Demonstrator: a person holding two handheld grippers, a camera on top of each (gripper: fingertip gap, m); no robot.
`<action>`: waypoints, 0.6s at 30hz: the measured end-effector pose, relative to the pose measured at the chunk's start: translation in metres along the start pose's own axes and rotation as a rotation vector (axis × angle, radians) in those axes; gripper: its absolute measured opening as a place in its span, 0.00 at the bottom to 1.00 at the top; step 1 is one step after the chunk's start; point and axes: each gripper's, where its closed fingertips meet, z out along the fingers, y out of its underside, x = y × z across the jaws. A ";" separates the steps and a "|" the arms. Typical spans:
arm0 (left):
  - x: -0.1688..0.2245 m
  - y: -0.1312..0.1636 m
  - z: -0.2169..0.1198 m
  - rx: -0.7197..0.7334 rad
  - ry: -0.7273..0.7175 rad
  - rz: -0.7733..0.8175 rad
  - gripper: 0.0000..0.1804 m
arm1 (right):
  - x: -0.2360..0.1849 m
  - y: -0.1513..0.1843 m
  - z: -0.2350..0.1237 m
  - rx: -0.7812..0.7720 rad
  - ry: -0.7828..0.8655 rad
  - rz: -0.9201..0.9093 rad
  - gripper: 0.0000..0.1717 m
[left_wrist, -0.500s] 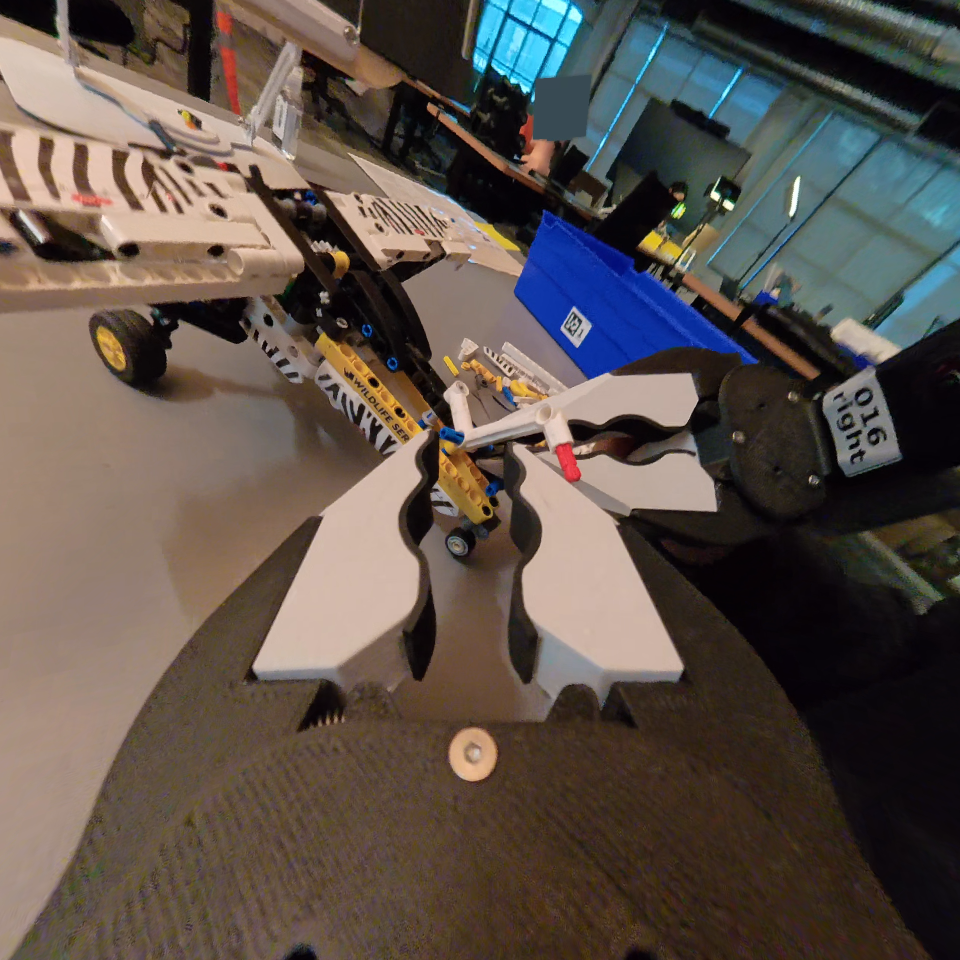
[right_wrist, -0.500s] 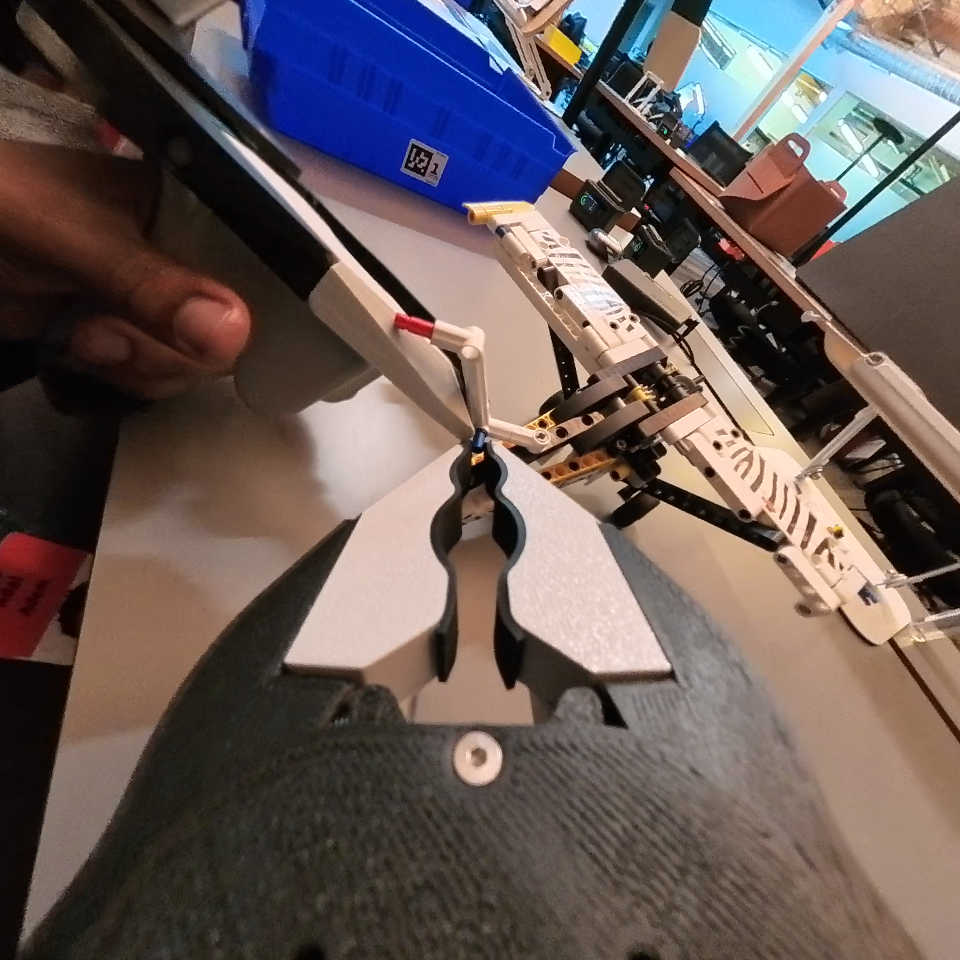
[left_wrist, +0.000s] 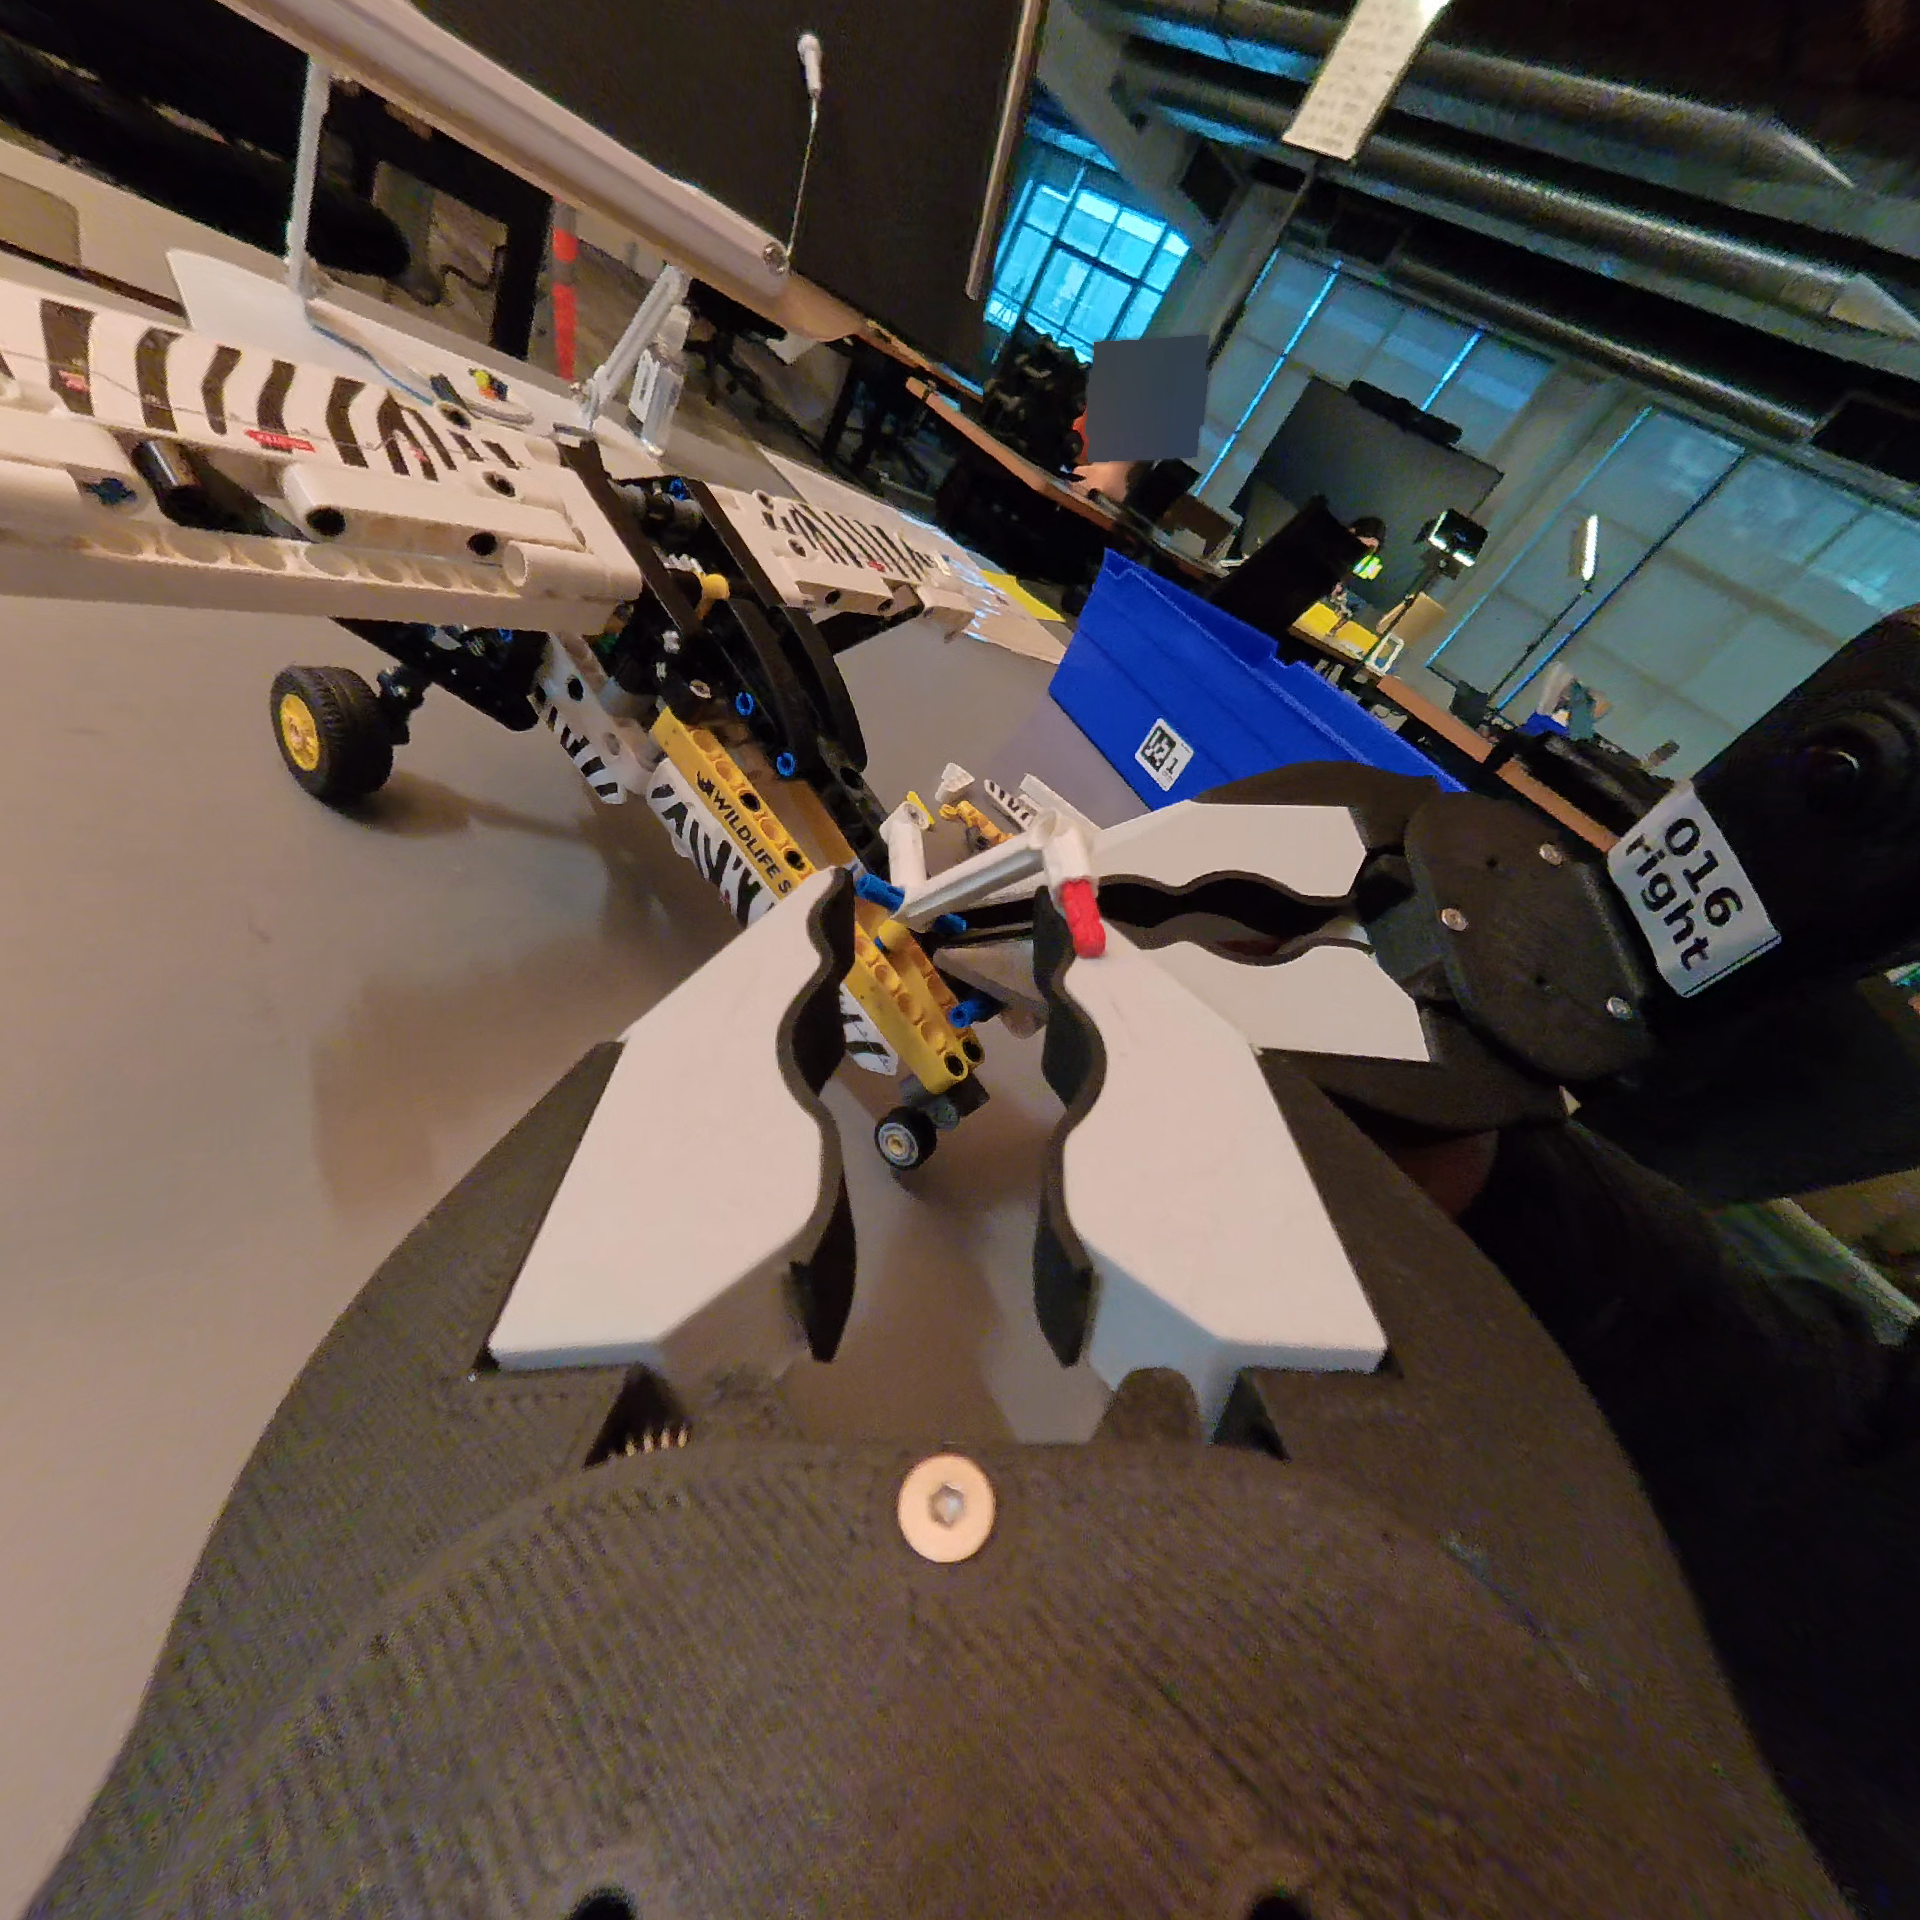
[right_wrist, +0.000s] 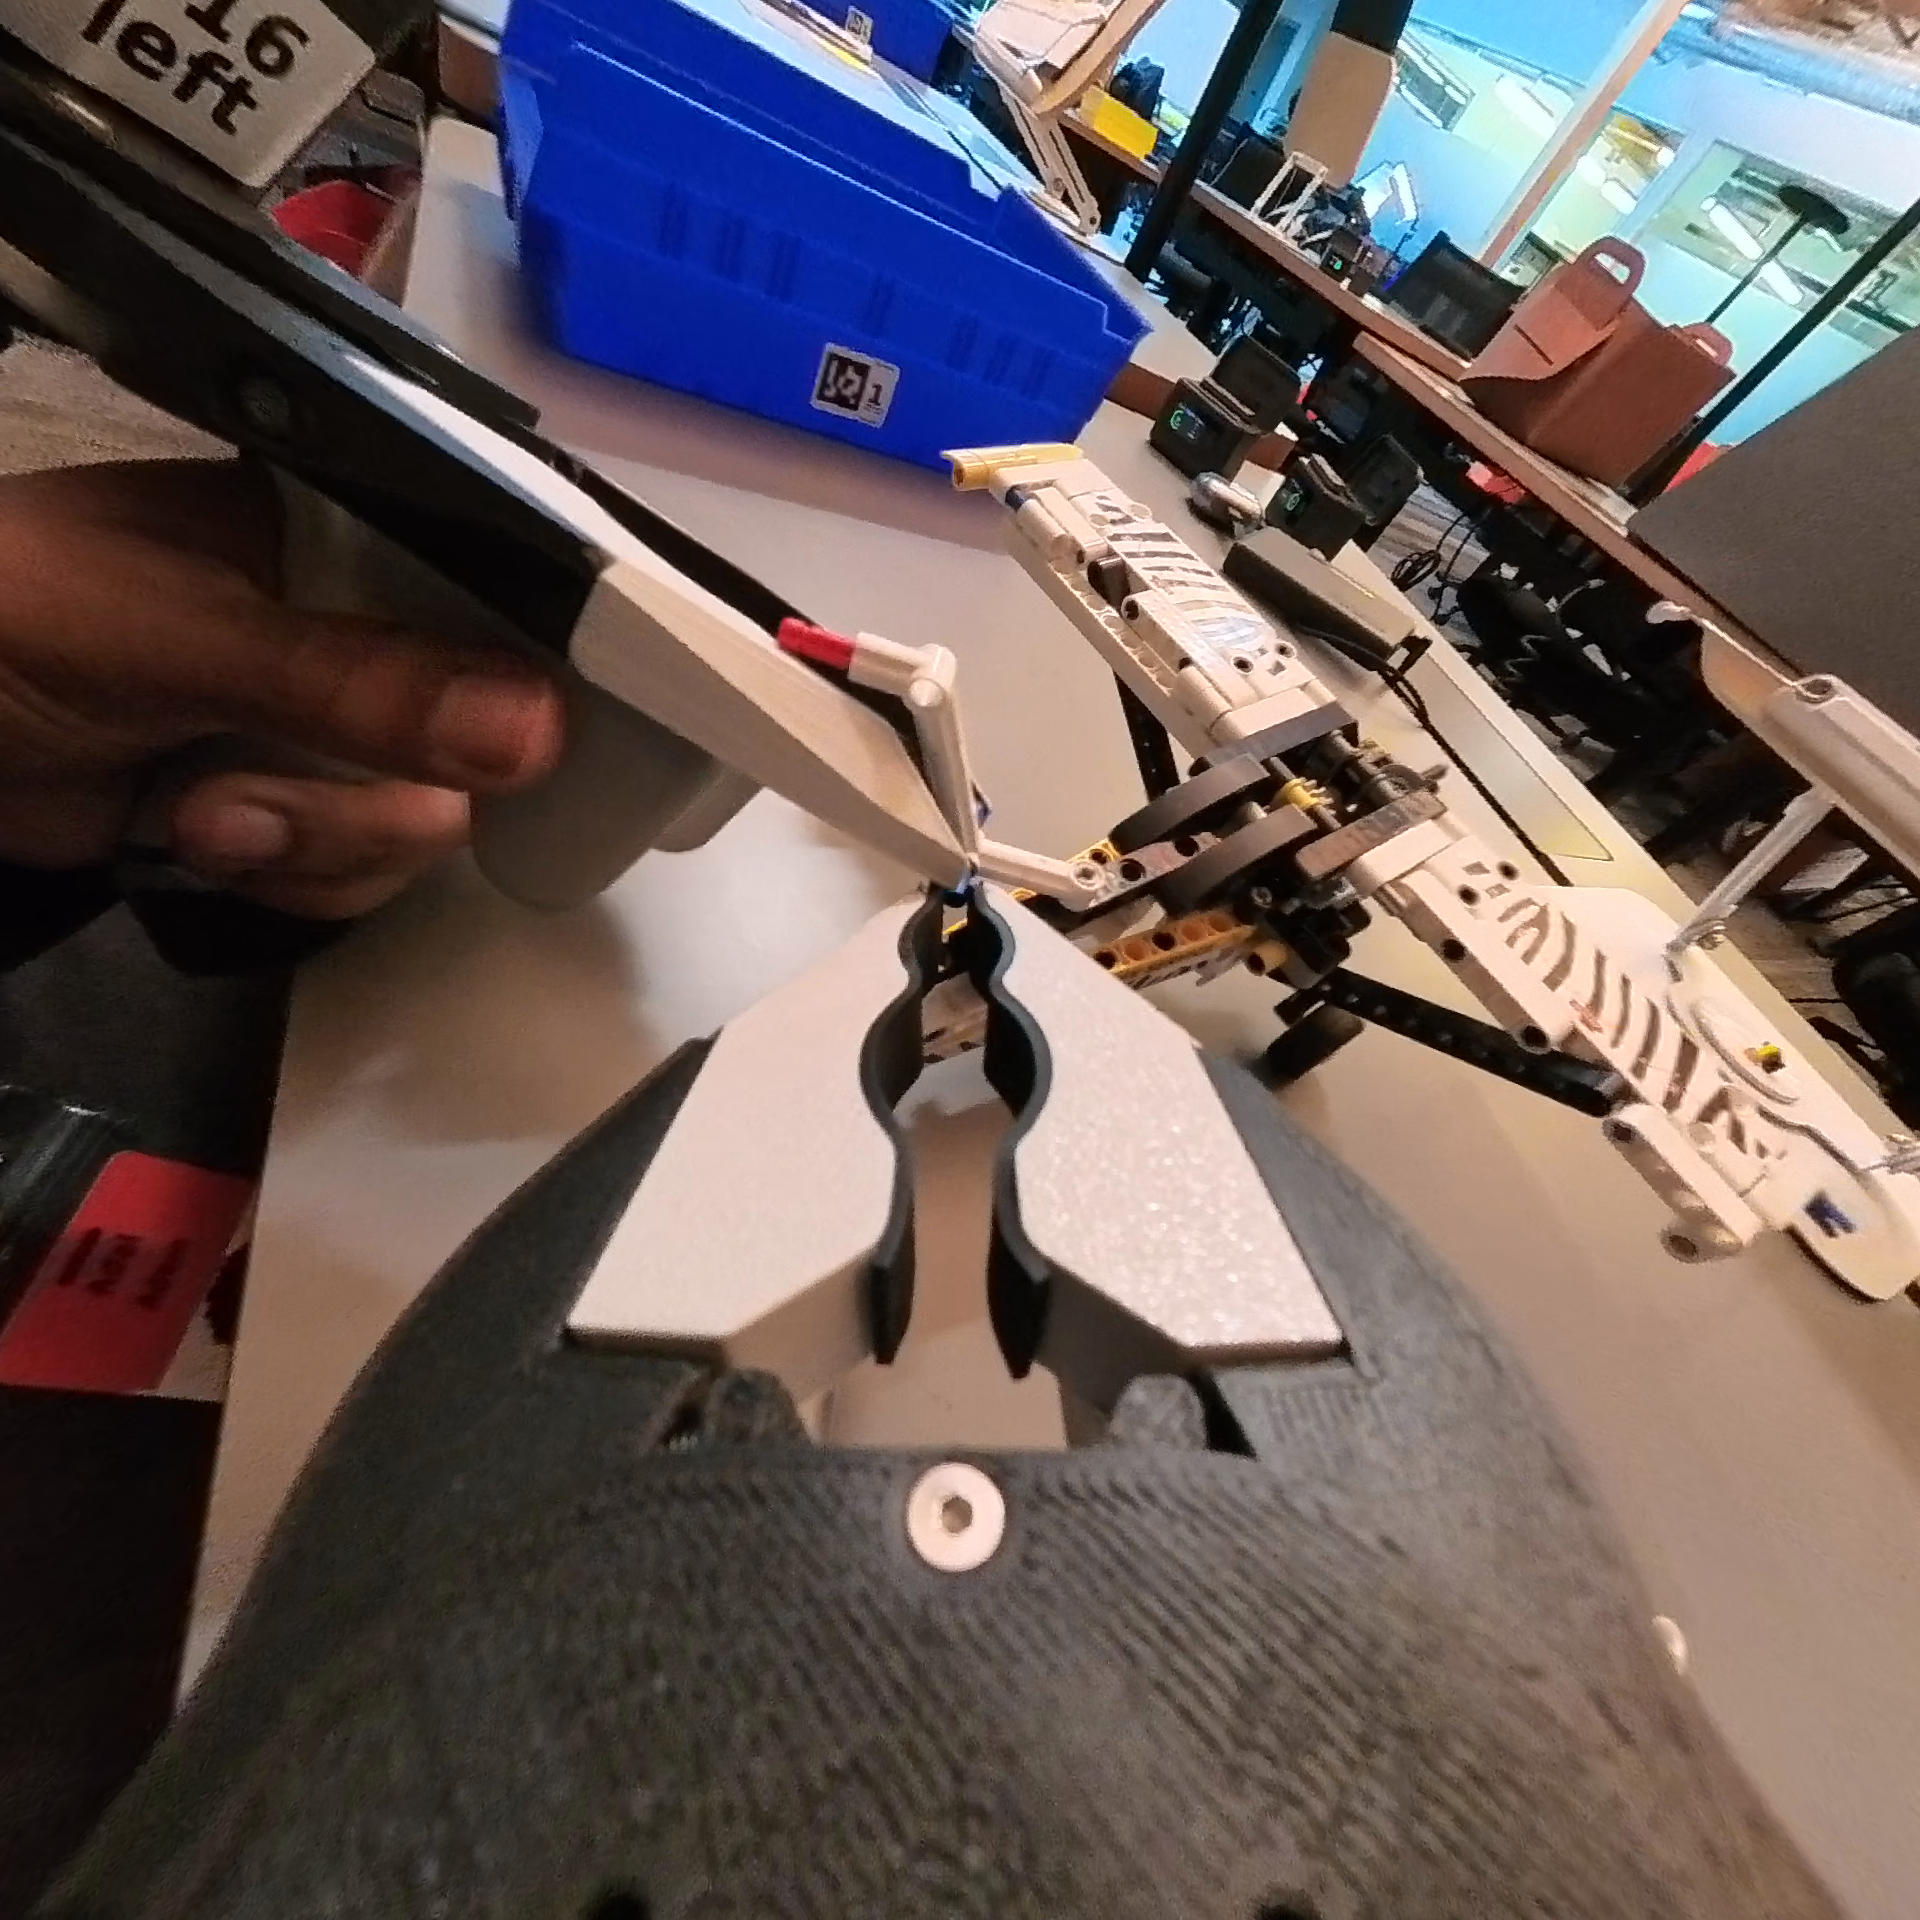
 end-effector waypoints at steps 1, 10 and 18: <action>0.000 0.000 0.000 -0.002 -0.003 0.009 0.17 | 0.000 0.001 0.000 -0.004 0.004 -0.007 0.01; -0.001 -0.001 -0.002 -0.023 -0.078 0.148 0.16 | -0.002 0.001 0.001 -0.006 0.000 -0.022 0.01; -0.001 -0.002 -0.004 -0.035 -0.167 0.323 0.07 | -0.004 0.001 0.001 -0.010 0.008 -0.049 0.01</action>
